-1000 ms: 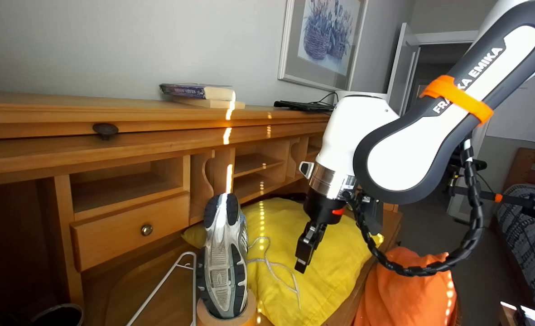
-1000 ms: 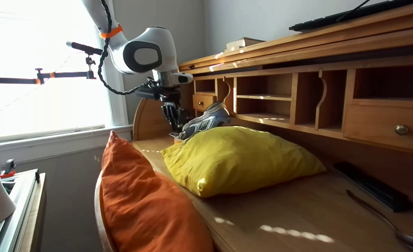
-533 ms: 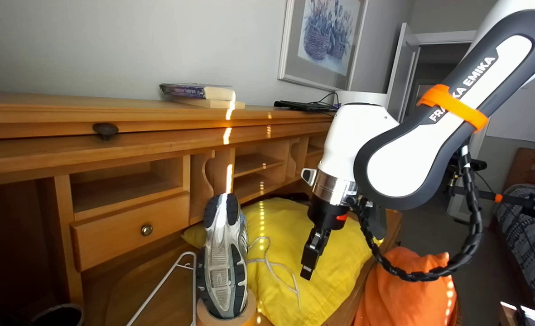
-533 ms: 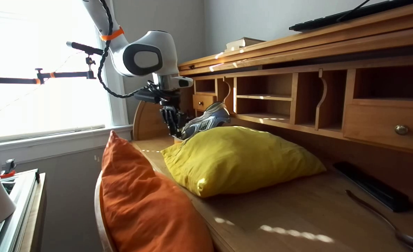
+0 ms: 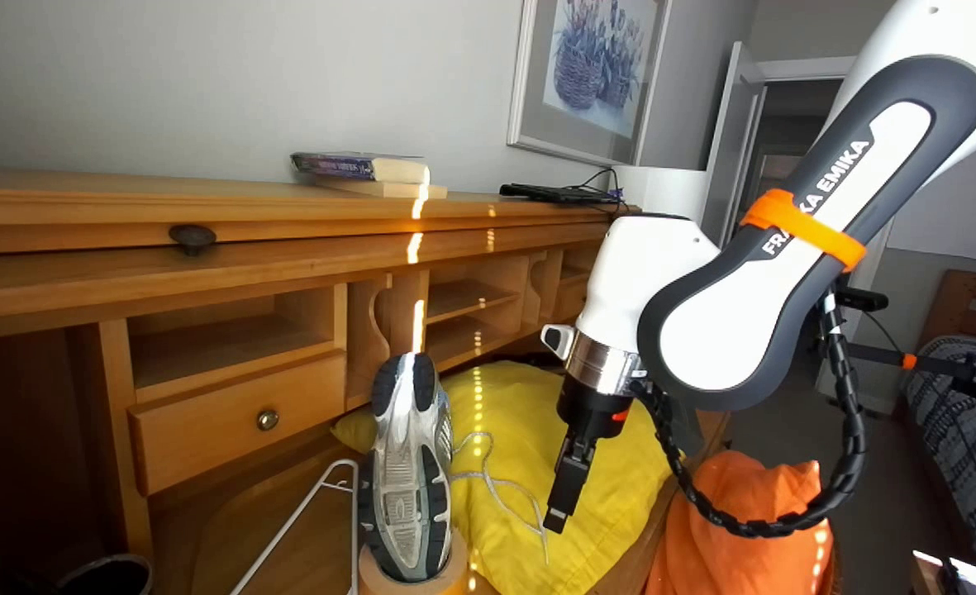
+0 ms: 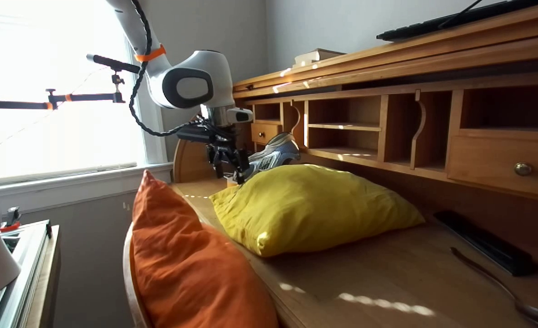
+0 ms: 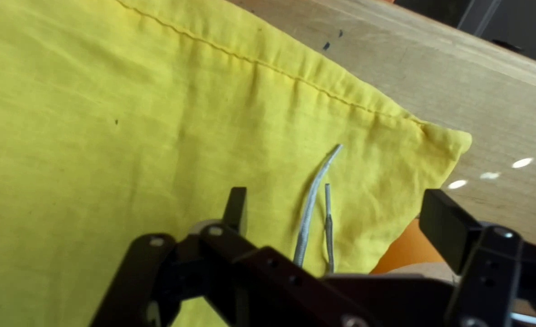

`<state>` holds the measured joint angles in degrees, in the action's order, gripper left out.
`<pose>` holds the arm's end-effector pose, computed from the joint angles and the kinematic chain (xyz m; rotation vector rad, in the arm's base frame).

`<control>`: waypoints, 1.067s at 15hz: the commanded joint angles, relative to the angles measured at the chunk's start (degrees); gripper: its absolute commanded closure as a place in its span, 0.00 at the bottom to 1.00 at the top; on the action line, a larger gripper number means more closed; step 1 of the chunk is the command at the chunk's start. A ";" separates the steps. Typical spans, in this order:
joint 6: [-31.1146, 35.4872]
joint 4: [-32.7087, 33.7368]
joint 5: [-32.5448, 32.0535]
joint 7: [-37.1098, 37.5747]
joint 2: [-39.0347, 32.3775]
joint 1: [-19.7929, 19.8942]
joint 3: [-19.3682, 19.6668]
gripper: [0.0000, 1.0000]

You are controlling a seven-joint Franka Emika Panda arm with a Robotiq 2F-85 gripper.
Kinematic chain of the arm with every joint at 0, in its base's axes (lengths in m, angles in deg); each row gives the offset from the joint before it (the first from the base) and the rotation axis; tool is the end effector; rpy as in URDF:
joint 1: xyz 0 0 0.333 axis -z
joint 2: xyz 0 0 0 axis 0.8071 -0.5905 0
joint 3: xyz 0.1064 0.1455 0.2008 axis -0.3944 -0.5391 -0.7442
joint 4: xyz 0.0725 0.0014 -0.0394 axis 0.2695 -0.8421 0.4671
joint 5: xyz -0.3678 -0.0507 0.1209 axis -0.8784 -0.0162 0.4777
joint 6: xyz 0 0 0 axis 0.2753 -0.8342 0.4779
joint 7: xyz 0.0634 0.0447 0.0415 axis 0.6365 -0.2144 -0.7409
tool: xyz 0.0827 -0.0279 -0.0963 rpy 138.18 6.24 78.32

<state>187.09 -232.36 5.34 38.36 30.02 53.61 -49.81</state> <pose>0.4799 0.0450 0.1564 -3.0595 -0.4103 -0.2299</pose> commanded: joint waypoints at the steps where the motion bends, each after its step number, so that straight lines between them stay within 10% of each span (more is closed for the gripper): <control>1: 3.78 0.95 -0.43 -2.36 -3.28 1.28 -1.28 0.08; 16: 7.43 4.86 -0.88 -0.94 -8.67 3.75 -4.41 0.25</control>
<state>193.71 -228.65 5.10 36.64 23.08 56.12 -53.23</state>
